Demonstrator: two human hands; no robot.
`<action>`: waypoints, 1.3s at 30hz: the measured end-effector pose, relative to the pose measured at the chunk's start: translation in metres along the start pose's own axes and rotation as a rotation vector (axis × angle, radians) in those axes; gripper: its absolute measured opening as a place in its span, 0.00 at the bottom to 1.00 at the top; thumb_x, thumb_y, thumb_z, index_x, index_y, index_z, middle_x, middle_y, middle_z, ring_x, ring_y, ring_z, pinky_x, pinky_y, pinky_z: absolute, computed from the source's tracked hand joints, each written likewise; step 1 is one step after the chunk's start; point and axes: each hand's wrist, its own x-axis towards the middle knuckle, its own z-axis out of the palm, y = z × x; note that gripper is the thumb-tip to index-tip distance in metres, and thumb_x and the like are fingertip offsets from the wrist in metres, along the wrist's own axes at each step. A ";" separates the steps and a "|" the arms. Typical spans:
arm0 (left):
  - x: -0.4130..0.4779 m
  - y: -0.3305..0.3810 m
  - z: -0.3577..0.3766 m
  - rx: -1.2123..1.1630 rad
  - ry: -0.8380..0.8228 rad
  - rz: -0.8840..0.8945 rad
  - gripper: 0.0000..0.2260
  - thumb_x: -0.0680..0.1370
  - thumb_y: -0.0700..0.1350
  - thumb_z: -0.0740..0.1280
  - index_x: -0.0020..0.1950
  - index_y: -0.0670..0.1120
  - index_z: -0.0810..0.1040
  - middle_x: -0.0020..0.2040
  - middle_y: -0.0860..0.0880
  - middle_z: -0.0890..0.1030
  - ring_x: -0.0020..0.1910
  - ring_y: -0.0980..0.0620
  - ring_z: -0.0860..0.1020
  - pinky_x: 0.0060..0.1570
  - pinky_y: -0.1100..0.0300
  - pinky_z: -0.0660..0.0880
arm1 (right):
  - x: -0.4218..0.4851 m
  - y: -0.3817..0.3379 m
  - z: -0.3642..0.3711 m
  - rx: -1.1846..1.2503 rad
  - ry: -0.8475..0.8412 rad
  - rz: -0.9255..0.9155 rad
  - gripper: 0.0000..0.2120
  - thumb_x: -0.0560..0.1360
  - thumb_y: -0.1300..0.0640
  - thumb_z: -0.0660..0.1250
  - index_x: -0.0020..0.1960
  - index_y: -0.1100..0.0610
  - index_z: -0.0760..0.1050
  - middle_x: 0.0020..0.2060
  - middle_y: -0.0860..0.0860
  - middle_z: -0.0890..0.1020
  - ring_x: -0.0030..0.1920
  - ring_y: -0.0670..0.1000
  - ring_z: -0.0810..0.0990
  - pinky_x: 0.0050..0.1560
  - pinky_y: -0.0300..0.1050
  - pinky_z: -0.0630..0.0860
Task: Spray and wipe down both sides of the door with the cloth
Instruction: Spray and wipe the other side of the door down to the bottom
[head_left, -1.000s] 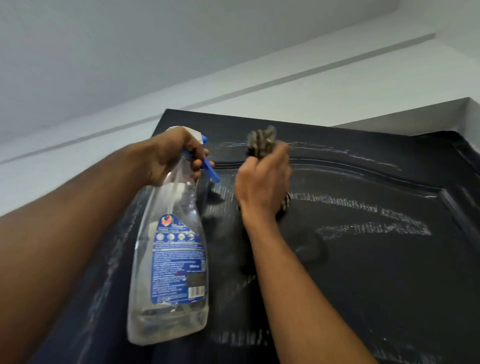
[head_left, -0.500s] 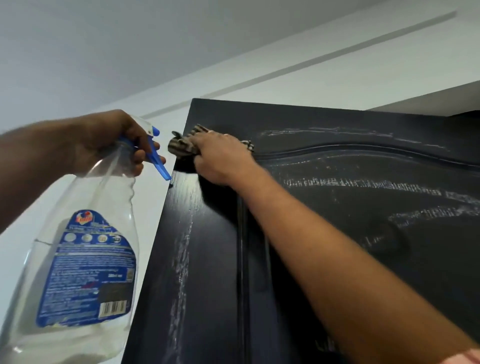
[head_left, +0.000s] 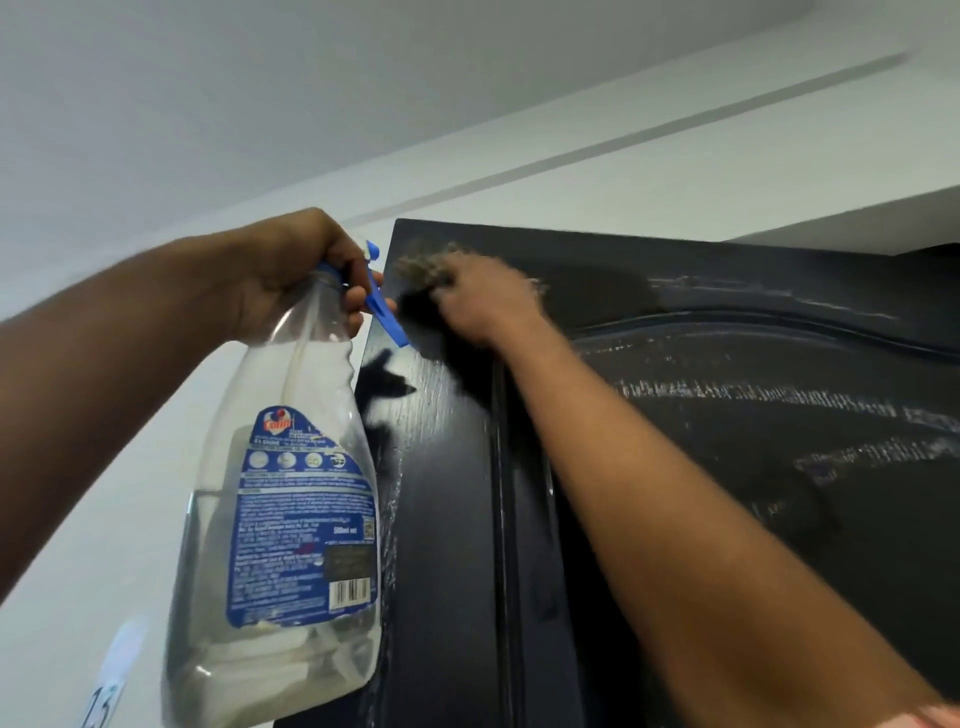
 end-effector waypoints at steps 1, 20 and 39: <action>0.000 0.002 -0.001 -0.009 0.010 0.008 0.08 0.72 0.33 0.54 0.42 0.40 0.72 0.40 0.39 0.76 0.18 0.53 0.70 0.24 0.65 0.74 | -0.005 -0.017 0.005 -0.011 -0.057 -0.135 0.19 0.76 0.55 0.61 0.66 0.45 0.74 0.61 0.52 0.79 0.60 0.57 0.78 0.58 0.49 0.73; 0.033 0.013 -0.007 0.054 0.075 -0.031 0.08 0.72 0.32 0.56 0.47 0.40 0.72 0.42 0.37 0.80 0.18 0.54 0.70 0.25 0.64 0.74 | 0.075 0.002 0.012 -0.076 0.064 0.036 0.15 0.75 0.54 0.60 0.61 0.48 0.75 0.60 0.51 0.79 0.62 0.56 0.77 0.61 0.51 0.68; 0.041 0.009 0.005 0.054 0.092 -0.009 0.09 0.73 0.33 0.56 0.47 0.39 0.74 0.42 0.37 0.83 0.18 0.55 0.71 0.24 0.65 0.75 | 0.064 0.074 -0.011 -0.068 0.275 0.470 0.17 0.76 0.54 0.60 0.62 0.56 0.75 0.62 0.56 0.77 0.64 0.60 0.74 0.63 0.52 0.66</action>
